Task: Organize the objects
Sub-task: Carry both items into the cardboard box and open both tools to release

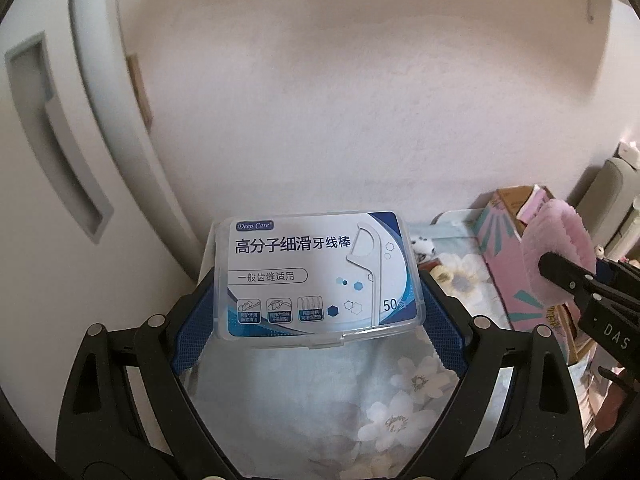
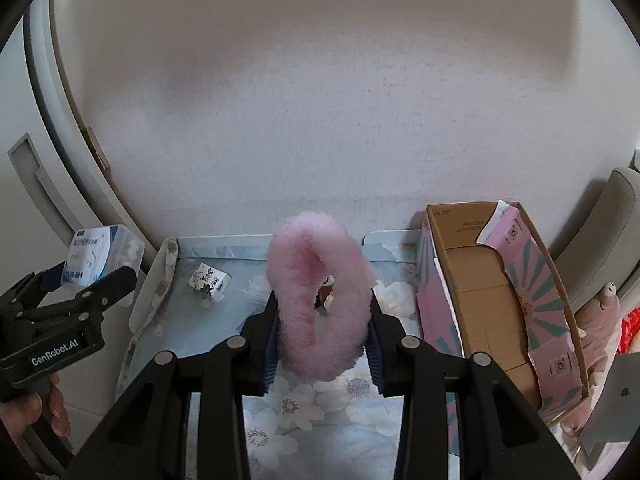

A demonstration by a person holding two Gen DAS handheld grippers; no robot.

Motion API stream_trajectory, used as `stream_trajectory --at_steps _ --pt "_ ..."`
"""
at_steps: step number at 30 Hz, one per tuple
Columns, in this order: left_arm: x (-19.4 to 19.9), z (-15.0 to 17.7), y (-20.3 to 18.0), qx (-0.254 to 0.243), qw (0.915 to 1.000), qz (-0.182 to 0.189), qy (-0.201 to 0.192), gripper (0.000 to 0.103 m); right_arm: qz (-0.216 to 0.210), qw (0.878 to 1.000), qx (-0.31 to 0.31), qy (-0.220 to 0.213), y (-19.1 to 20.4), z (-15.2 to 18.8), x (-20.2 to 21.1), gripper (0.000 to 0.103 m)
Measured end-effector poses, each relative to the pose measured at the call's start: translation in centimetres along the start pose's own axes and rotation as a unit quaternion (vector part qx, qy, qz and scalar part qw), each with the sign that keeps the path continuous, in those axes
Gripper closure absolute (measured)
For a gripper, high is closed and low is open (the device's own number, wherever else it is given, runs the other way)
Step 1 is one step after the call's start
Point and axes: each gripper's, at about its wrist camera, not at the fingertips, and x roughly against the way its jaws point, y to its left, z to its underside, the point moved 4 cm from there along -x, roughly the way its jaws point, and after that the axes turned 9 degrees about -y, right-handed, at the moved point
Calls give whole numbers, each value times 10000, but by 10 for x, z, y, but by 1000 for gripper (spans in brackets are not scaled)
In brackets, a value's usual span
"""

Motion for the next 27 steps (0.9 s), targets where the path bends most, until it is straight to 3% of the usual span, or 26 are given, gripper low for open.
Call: stream_trajectory --at_steps 7,8,12,20,27 --pt "-2 -27 -28 -439 9979 447 -186 13 299 9994 -165 -103 -23 -6 17 69" --pt "-2 -31 -33 -474 9974 500 -205 13 623 9970 -430 -154 -30 -7 21 69" --pt "-8 -48 -60 -669 9942 790 -278 13 783 9954 -525 -151 -58 -10 27 69" --pt "-30 -73 -147 -914 9859 1380 -231 13 1046 9931 -534 -3 -127 -10 32 69" --pt "-67 -82 -242 -1274 9735 1898 64 13 1156 9910 -564 378 -193 -2 19 69"
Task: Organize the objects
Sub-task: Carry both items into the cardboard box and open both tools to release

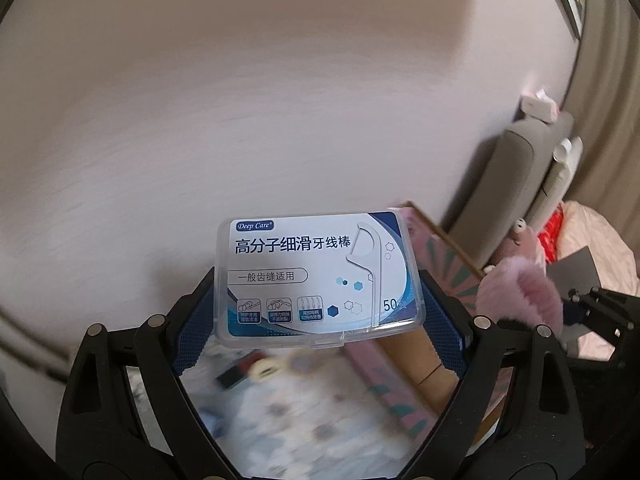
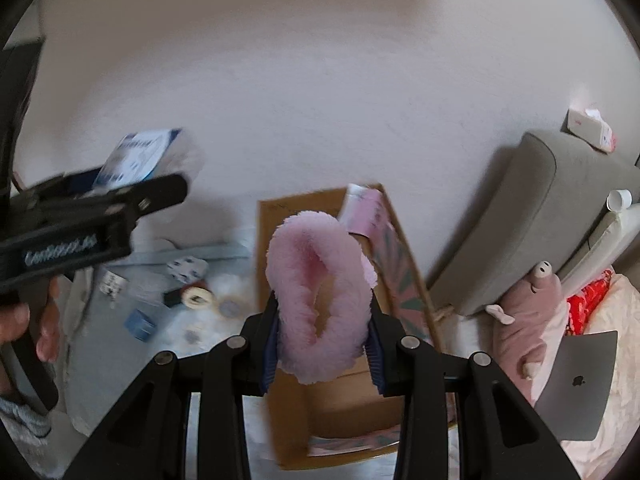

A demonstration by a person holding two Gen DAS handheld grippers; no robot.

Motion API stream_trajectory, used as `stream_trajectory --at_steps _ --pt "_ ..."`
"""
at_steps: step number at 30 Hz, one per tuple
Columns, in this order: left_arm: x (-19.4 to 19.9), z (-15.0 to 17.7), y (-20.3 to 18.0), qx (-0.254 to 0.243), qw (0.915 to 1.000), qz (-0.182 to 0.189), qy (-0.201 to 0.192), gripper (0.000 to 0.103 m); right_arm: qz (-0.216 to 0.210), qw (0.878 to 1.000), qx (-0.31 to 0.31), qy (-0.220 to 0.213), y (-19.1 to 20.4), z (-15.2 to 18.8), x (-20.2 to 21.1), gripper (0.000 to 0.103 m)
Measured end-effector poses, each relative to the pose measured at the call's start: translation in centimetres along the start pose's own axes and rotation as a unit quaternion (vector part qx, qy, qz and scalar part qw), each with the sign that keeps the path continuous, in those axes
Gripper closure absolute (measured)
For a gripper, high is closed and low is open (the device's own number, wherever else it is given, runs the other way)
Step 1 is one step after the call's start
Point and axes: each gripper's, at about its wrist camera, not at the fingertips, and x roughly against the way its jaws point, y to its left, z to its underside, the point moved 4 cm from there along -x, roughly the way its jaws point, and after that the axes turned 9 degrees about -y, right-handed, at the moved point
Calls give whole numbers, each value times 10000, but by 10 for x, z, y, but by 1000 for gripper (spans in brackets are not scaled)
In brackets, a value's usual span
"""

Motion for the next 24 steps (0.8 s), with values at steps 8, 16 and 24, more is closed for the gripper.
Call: stream_trajectory --at_steps 8,16,24 --pt "-93 7 -55 -215 9964 329 757 13 -121 9980 20 617 -39 30 -40 69" --pt "-178 41 -70 -379 9842 340 1698 13 -462 9913 163 1218 -36 64 -87 69" --pt "-208 64 -69 -564 9755 274 2111 13 -778 9843 238 1568 -31 85 -107 69"
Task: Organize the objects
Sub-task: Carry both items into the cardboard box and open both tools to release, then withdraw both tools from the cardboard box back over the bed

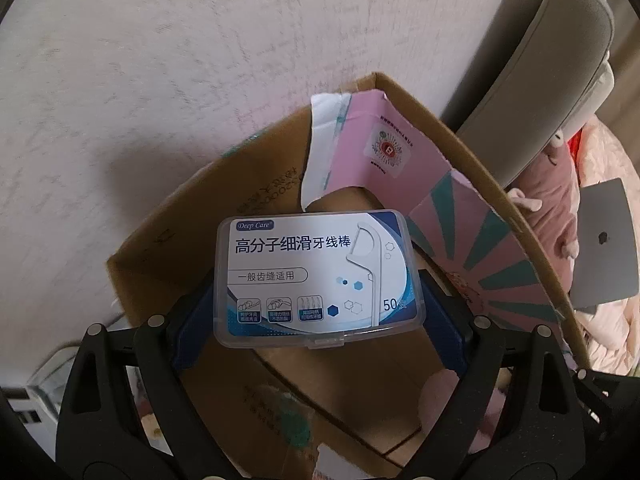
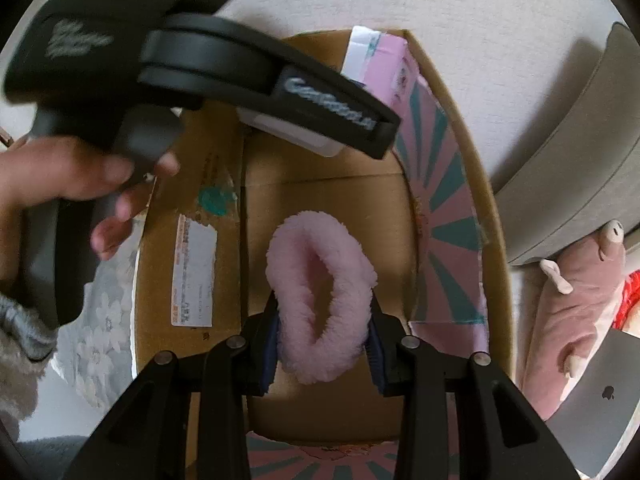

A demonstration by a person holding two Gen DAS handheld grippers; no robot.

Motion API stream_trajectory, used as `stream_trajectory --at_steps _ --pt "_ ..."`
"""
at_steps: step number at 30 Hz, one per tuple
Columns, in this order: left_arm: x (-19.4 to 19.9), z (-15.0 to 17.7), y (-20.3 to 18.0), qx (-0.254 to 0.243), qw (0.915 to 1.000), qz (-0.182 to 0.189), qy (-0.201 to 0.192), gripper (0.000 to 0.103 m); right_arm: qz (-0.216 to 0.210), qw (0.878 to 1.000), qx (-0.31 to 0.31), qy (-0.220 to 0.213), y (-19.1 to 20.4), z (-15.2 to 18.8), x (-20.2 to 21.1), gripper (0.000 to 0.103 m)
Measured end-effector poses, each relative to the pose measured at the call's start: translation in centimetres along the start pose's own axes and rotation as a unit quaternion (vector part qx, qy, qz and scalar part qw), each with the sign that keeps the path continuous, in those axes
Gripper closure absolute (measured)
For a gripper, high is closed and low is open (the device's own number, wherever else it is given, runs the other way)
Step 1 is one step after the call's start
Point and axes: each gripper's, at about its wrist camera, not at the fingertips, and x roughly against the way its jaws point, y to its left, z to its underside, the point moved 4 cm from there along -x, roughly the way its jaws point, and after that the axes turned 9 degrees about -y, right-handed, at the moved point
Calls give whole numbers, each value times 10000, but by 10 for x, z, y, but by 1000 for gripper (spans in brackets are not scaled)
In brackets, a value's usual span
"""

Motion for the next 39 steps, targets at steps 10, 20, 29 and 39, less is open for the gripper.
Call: stream_trajectory --at_steps 10,20,29,39 --pt "1 -2 0 -303 9994 -172 -39 0 -200 9998 -44 15 2 2 8 31" --pt "27 -1 10 -232 9996 0 -169 0 18 9995 67 -310 8 7 30 11" --pt "63 -5 11 -210 9988 112 -426 0 232 9977 68 -632 27 -10 56 11" --pt "162 -6 21 5 9919 -20 -1268 1 490 9916 -7 -1200 41 -20 107 11"
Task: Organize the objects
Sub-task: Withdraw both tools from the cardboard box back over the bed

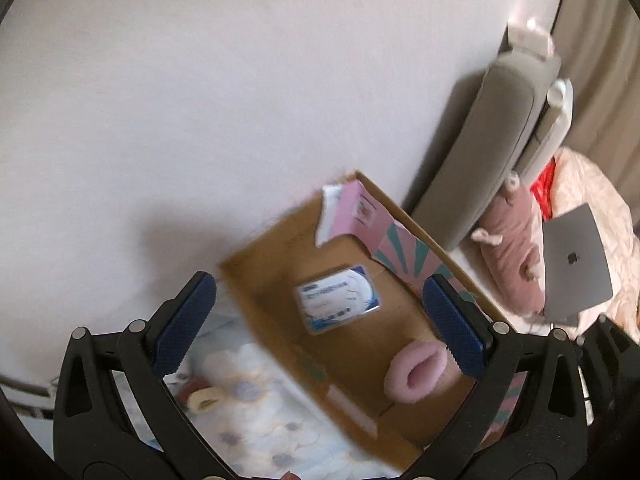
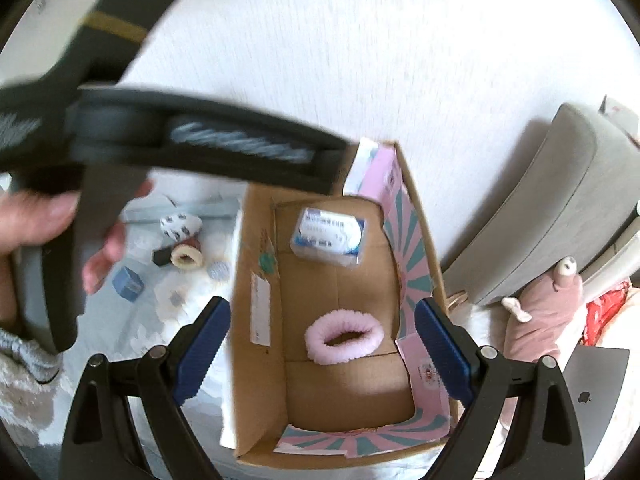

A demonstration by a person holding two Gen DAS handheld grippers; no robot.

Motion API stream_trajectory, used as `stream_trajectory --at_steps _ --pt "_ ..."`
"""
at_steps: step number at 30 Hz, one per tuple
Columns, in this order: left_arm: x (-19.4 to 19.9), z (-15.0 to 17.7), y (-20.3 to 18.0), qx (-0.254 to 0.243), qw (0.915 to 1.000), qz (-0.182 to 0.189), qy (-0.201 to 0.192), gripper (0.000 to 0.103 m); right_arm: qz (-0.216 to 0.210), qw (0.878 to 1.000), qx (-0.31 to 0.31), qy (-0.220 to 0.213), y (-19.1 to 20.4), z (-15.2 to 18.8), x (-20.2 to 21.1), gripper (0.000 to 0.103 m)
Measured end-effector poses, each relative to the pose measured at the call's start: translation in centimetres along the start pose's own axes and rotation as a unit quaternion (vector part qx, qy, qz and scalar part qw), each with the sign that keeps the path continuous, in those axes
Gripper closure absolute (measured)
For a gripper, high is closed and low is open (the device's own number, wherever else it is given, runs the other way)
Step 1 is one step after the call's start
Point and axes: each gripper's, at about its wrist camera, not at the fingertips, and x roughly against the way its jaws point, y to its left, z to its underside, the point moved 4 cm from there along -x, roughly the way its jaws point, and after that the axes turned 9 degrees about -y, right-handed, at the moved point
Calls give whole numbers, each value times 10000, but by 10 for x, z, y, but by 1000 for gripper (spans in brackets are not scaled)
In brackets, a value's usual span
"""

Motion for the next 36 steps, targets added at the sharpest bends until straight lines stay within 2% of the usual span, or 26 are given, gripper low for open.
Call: stream_trajectory --at_steps 6,12,16,19,23,28,36 --pt "74 7 42 268 9976 -301 -570 1 5 9986 -96 -523 19 -22 34 11" --pt "143 30 86 585 9908 -784 -937 1 -255 9953 -10 -935 54 -38 52 11" --pt "185 53 117 816 9819 -1241 -1179 1 -537 9925 85 -1093 88 -46 56 11" --pt "218 78 146 1112 9708 -1655 -1335 1 -754 9901 89 -1183 112 -47 58 11" --pt "244 111 174 1446 9590 -2010 -1379 1 -956 9876 149 -1238 135 -45 58 11" --pt "262 136 200 1761 9508 -2107 -1432 1 -1123 9849 228 -1301 160 -43 59 11" --pt "266 160 215 1814 9500 -2084 -1452 1 -1220 9831 221 -1344 177 -44 60 11"
